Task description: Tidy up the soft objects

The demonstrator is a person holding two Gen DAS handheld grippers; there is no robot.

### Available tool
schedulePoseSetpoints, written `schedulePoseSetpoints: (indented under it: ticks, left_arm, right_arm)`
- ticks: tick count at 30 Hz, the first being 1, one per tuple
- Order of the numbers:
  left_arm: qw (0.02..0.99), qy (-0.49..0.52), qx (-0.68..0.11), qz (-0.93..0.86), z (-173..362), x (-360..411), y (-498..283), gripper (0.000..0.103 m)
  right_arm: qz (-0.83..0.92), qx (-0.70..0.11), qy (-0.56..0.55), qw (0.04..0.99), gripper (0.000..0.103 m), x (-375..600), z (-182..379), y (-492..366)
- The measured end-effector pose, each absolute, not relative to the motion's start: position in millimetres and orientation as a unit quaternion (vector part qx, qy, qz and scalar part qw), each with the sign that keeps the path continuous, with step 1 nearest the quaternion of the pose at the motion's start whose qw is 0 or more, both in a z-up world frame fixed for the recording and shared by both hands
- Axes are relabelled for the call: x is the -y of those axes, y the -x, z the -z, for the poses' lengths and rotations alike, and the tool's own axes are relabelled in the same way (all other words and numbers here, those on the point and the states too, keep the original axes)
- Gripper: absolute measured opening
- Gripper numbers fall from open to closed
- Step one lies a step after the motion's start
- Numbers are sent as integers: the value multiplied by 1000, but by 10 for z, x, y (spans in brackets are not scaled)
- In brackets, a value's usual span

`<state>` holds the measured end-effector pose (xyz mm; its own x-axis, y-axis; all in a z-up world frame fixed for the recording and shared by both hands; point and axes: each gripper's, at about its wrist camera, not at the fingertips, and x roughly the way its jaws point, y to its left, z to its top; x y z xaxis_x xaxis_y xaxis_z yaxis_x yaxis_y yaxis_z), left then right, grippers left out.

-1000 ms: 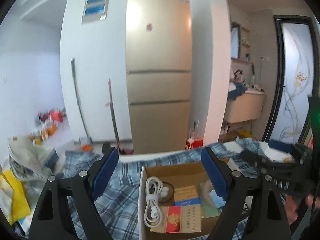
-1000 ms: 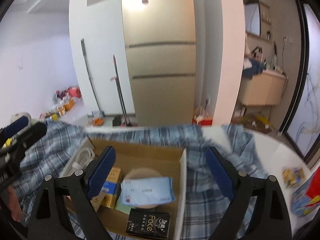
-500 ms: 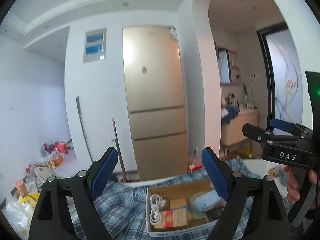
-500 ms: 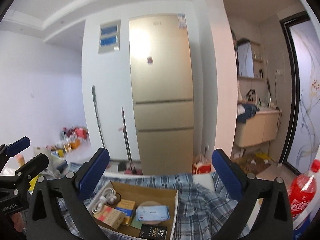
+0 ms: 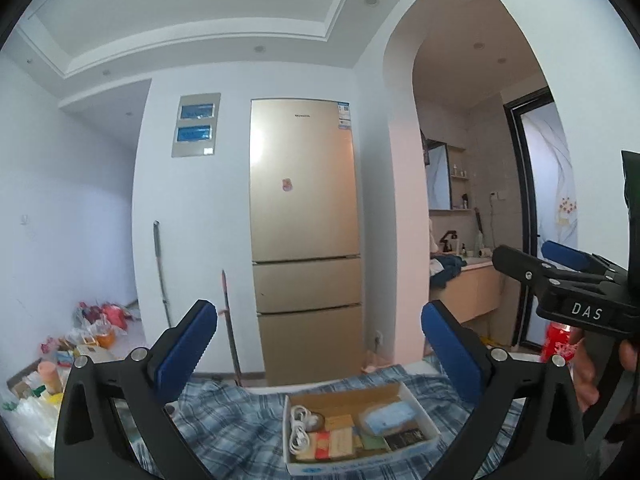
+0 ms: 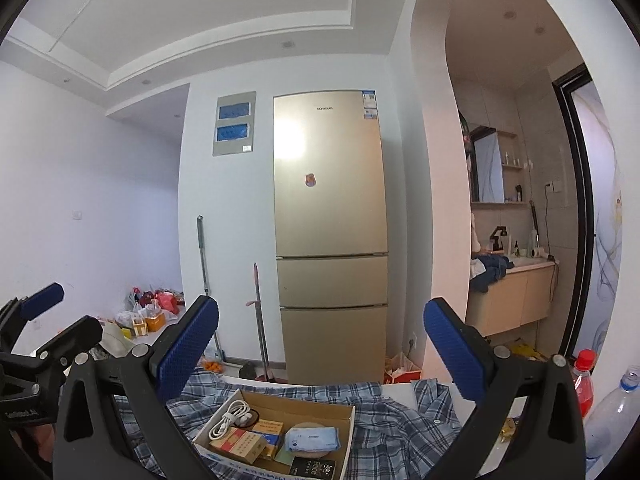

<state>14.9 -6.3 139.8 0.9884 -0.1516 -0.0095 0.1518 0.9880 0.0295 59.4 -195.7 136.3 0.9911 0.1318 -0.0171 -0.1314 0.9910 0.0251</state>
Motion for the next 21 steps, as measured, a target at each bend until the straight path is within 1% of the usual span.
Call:
schedulePoseSetpoints:
  ticks: [10,17,21]
  left_arm:
    - [999,-7,2,54,-1013,-51,22,103]
    - [998,-22,12,50,-611,-65,10,103]
    - [998,-43,18,37,-406,-29,2,103]
  right_arm:
    - [-58,9,-4,998,102,1909,-1038,-376]
    - [-46,13,-10,999,102,1939,-600,-366]
    - [-20,41,9,999,102,1933,-381,-305]
